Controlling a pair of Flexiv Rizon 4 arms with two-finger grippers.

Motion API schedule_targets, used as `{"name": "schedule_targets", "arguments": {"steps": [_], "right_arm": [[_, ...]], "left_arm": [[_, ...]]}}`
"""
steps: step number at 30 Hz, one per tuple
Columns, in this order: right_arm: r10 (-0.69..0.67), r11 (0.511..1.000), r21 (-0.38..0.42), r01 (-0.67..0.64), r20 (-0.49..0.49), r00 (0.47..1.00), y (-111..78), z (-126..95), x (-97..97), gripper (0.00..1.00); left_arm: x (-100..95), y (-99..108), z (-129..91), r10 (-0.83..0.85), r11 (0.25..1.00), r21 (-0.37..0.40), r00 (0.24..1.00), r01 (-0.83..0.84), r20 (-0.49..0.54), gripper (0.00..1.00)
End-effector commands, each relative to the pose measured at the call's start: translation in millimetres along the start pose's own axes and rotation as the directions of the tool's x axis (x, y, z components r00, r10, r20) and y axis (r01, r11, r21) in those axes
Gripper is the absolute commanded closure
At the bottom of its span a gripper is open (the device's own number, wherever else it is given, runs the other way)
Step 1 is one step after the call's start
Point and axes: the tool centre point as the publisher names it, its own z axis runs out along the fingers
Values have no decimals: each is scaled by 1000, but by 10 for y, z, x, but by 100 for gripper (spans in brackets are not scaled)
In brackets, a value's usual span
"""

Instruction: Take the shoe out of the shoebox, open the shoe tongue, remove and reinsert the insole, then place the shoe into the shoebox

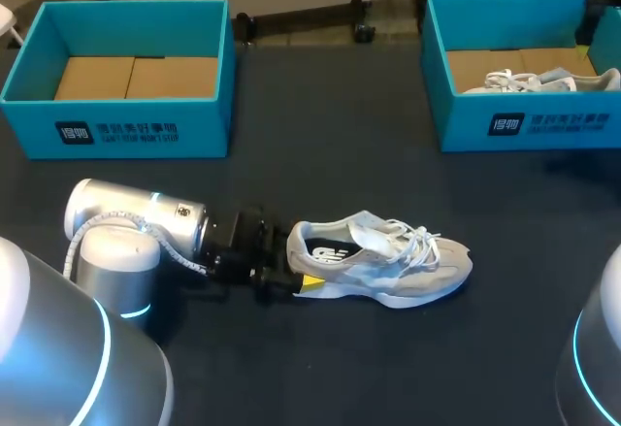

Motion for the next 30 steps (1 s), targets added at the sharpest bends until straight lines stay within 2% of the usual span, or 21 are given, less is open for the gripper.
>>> {"name": "schedule_targets", "arguments": {"steps": [1,11,16,30], "right_arm": [[21,999,-35,-20,25,999,-233,-29,250,0],[79,992,-99,-80,-12,997,-755,-39,657,0],[101,990,-99,-102,-20,995,-985,-8,885,0],[101,990,-99,-102,-20,995,-985,-8,885,0]], "left_arm": [[-2,37,9,0,1000,0,1000,0,0,100],[-2,37,9,0,1000,0,1000,0,0,100],[-2,37,9,0,1000,0,1000,0,0,100],[-2,37,9,0,1000,0,1000,0,0,100]]}}
